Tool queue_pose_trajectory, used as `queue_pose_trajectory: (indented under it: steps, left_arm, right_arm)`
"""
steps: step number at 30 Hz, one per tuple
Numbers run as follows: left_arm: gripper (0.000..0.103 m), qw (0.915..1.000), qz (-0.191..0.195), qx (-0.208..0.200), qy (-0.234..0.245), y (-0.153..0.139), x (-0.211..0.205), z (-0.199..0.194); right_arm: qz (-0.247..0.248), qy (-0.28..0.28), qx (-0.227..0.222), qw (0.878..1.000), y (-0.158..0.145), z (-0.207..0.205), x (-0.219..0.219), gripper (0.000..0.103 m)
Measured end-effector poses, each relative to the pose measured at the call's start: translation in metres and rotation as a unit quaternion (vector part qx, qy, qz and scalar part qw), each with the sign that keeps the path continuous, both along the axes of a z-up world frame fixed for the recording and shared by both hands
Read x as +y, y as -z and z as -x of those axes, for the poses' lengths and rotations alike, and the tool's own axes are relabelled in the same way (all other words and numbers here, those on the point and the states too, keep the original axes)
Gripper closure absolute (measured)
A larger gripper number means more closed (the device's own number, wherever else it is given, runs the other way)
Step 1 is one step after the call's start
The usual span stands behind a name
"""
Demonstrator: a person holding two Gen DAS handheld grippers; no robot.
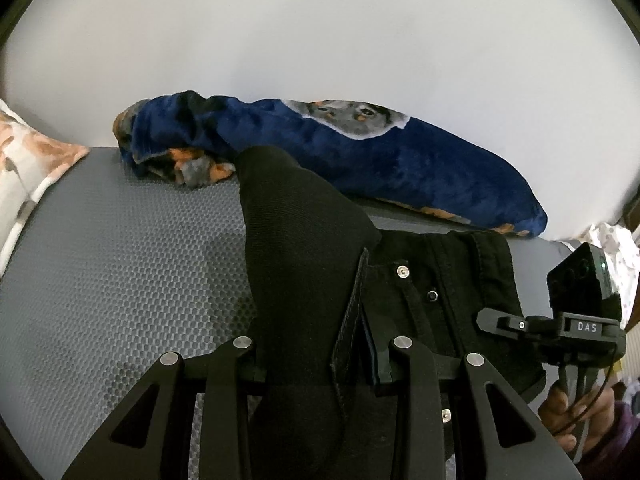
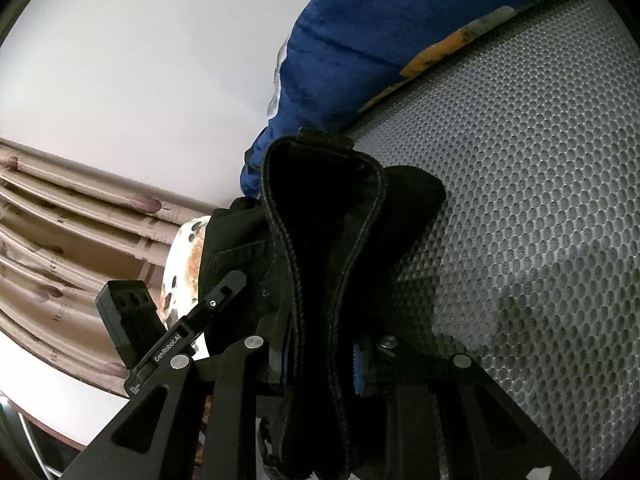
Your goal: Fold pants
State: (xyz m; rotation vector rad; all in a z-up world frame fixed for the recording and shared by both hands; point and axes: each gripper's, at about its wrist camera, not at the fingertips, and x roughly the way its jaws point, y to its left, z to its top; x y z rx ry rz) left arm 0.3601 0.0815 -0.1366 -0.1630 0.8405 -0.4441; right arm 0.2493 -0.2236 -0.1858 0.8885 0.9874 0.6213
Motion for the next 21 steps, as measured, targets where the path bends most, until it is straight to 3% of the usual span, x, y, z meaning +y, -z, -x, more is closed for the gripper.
queue_pose_trajectory:
  steps: [13, 15, 18, 21]
  left_arm:
    - [0.062, 0.9998, -0.011, 0.008, -0.013, 0.016, 0.005, -0.005]
    - [0.056, 0.9996, -0.019, 0.004, -0.020, 0.018, 0.005, -0.004]
    - [0.049, 0.9987, -0.036, -0.014, -0.034, 0.017, 0.006, 0.000]
    - [0.040, 0.9953, -0.064, -0.042, -0.060, 0.011, 0.009, 0.009]
  right_arm:
    - [0.027, 0.001, -0.008, 1.000, -0.006, 0.000, -0.001, 0.079]
    - [0.045, 0.005, -0.011, 0.999, -0.007, 0.002, -0.001, 0.072]
    - [0.106, 0.022, -0.022, 0.994, -0.014, 0.007, 0.001, 0.054]
    - [0.191, 0.061, -0.064, 0.978, -0.038, 0.022, 0.004, 0.038]
